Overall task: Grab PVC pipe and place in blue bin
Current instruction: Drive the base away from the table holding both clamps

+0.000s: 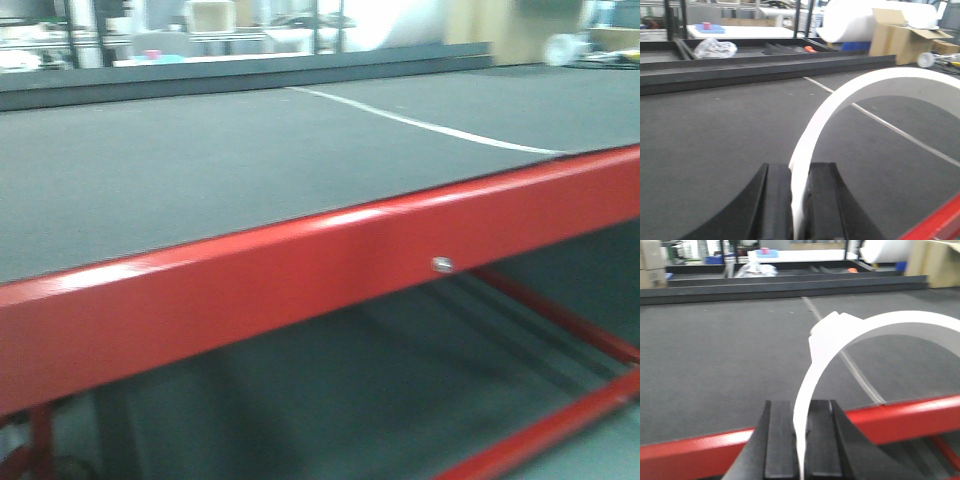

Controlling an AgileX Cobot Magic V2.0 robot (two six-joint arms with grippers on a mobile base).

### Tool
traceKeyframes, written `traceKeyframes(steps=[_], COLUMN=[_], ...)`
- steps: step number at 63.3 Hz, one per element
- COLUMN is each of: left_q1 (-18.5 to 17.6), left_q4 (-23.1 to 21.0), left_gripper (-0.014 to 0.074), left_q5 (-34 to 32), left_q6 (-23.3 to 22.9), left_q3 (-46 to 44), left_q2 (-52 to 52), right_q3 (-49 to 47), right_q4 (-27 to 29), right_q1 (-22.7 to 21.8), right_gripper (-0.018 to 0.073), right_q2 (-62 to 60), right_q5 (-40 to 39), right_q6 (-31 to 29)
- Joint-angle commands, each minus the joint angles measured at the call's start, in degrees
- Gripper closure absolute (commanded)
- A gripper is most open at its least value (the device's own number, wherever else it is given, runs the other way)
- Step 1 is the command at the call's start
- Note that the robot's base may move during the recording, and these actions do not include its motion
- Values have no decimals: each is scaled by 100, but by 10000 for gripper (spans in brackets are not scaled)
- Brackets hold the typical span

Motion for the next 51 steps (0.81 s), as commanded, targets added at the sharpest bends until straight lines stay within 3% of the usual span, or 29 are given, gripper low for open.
traceKeyframes(steps=[1, 51], left_q1=[27, 27], left_q4=[-14, -14], left_gripper=[707, 707], left_q5=[-103, -103], left_q6=[-21, -21], left_q3=[-22, -22], left_q2=[-43, -43], right_q3=[15, 15], right_q4=[-52, -52], right_q1=[5, 5], right_gripper=[728, 728], right_q2=[-29, -29], right_q5=[-105, -105], right_q6=[-19, -19])
